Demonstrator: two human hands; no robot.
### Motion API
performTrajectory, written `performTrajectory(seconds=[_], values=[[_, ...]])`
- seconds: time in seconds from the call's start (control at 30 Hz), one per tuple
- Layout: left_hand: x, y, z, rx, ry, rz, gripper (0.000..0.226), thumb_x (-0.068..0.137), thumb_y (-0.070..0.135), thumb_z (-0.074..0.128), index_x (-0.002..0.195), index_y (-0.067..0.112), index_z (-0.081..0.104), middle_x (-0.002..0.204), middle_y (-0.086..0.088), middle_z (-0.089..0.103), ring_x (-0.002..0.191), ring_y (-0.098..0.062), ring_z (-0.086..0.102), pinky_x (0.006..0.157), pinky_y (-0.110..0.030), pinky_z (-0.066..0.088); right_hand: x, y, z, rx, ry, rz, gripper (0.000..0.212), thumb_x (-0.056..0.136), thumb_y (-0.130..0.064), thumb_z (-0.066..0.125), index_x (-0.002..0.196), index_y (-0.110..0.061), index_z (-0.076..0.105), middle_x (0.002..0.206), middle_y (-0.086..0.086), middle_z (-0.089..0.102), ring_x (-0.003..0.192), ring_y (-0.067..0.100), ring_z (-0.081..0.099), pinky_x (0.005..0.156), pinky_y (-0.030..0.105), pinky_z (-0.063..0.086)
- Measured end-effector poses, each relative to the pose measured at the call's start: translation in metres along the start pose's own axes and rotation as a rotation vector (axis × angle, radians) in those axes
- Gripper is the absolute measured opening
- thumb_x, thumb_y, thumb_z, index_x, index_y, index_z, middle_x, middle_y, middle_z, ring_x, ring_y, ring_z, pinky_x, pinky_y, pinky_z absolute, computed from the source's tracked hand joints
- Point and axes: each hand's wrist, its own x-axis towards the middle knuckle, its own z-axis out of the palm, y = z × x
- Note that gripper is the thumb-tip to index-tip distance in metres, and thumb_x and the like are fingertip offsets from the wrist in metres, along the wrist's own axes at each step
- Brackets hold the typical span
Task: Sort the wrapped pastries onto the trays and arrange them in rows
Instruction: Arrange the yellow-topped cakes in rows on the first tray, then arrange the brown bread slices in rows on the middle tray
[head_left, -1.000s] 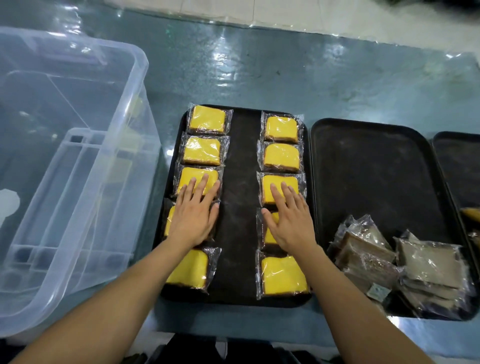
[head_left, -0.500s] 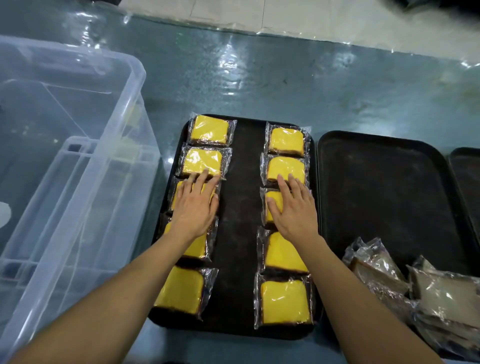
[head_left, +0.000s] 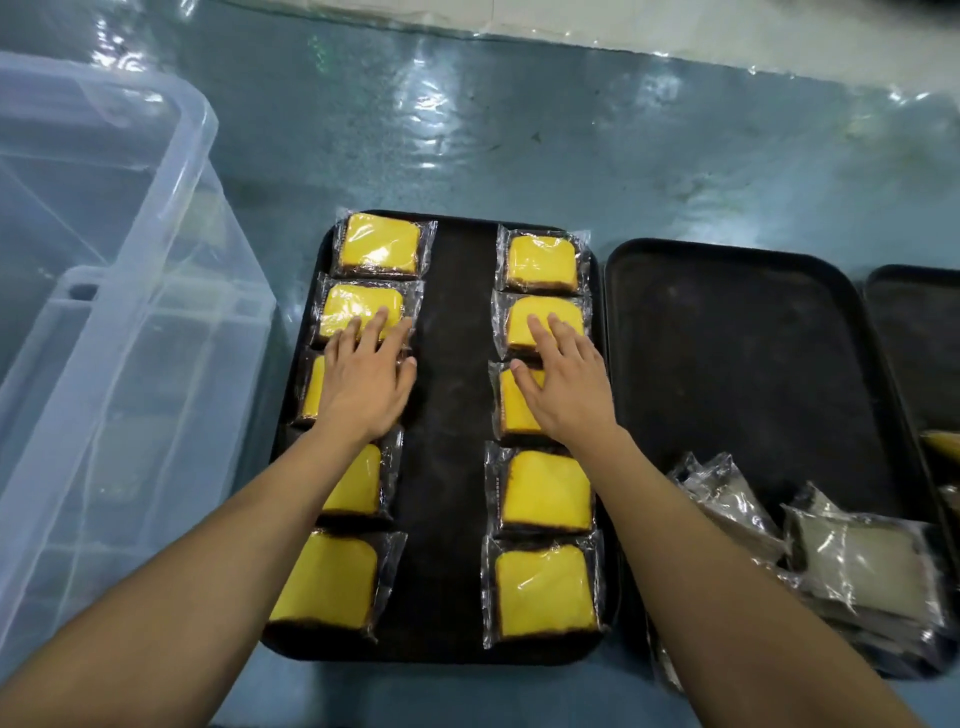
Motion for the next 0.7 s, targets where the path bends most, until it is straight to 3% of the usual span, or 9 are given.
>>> performTrajectory(seconds=[0.2, 0.37, 0.53, 0.7], values=[[-0.042, 0.056, -0.012, -0.063, 0.016, 0.179, 0.049, 0.102, 0.037, 0.044, 0.150, 0.025, 0.040, 0.160, -0.004, 0.033, 0.147, -0.032, 0.026, 0.117, -0.049, 0.023, -0.046, -0.002, -0.032, 0.088, 0.127, 0.037, 0.063, 0.104, -0.048, 0.043, 0.160, -0.027, 0.025, 0.165, 0.004, 0.029, 0.149, 0.026, 0.030, 0.122, 0.044, 0.026], [-0.095, 0.104, -0.008, -0.145, -0.011, 0.376, 0.043, 0.100, 0.034, 0.049, 0.141, 0.024, 0.049, 0.145, -0.003, 0.049, 0.134, -0.028, 0.041, 0.110, -0.046, 0.034, -0.112, 0.018, -0.058, 0.164, 0.257, 0.147, 0.057, 0.099, -0.034, 0.055, 0.153, -0.022, 0.042, 0.154, 0.005, 0.046, 0.139, 0.026, 0.043, 0.115, 0.045, 0.036], [-0.149, 0.156, 0.008, -0.201, -0.095, 0.581, 0.047, 0.096, 0.039, 0.038, 0.137, 0.023, 0.054, 0.133, 0.001, 0.056, 0.120, -0.024, 0.051, 0.102, -0.042, 0.042, -0.184, 0.063, -0.071, 0.216, 0.369, 0.267, 0.048, 0.094, -0.028, 0.057, 0.140, -0.019, 0.055, 0.134, 0.004, 0.060, 0.120, 0.026, 0.054, 0.104, 0.041, 0.041], [-0.189, 0.201, 0.027, -0.168, -0.205, 0.740, 0.053, 0.095, 0.049, 0.039, 0.141, 0.026, 0.051, 0.139, 0.002, 0.052, 0.125, -0.024, 0.049, 0.106, -0.042, 0.041, -0.243, 0.118, -0.076, 0.261, 0.435, 0.303, 0.039, 0.092, -0.026, 0.054, 0.130, -0.020, 0.061, 0.121, 0.000, 0.063, 0.111, 0.024, 0.058, 0.098, 0.045, 0.047]])
